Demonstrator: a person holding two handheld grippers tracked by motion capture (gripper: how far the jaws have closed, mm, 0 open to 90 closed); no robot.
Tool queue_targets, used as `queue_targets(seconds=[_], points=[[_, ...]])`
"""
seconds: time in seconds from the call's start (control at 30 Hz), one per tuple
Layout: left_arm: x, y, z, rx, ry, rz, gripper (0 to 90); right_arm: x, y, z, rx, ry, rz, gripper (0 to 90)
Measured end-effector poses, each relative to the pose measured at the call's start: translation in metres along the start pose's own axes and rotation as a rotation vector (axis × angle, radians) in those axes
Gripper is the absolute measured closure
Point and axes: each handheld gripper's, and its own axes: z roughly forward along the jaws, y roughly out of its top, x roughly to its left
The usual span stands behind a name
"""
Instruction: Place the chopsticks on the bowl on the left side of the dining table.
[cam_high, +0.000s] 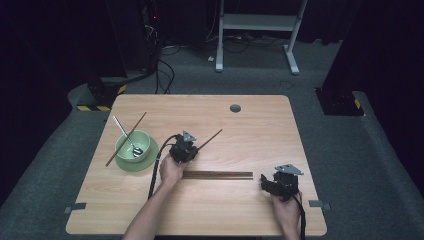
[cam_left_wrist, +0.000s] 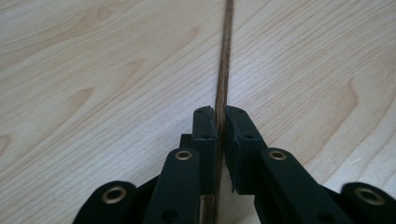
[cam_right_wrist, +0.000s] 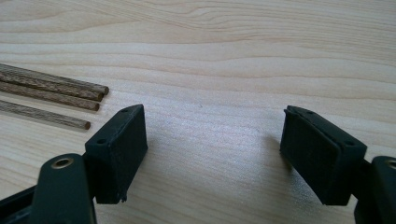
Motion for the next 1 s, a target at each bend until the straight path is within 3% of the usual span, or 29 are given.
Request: queue_targets(seconds=[0.5,0.6,0.77,1.0], points=[[0.021,0.0,-0.011,0.013,0.045,0.003,83.7,0.0,0.0,0.0,0.0,0.0,0.001,22.5],[0.02,-0.001,-0.011,-0.005,0.046,-0.011,83.9,0.0,0.0,0.0,0.0,0.0,0.001,22.5],[0.019,-0.004,-0.018,0.019,0.05,0.032,84.1,0.0,0.0,0.0,0.0,0.0,0.001,22.5],[0.02,-0.003,-0.03,-0.002,0.037,0.034,84.2,0.0,0.0,0.0,0.0,0.0,0.001,22.5]])
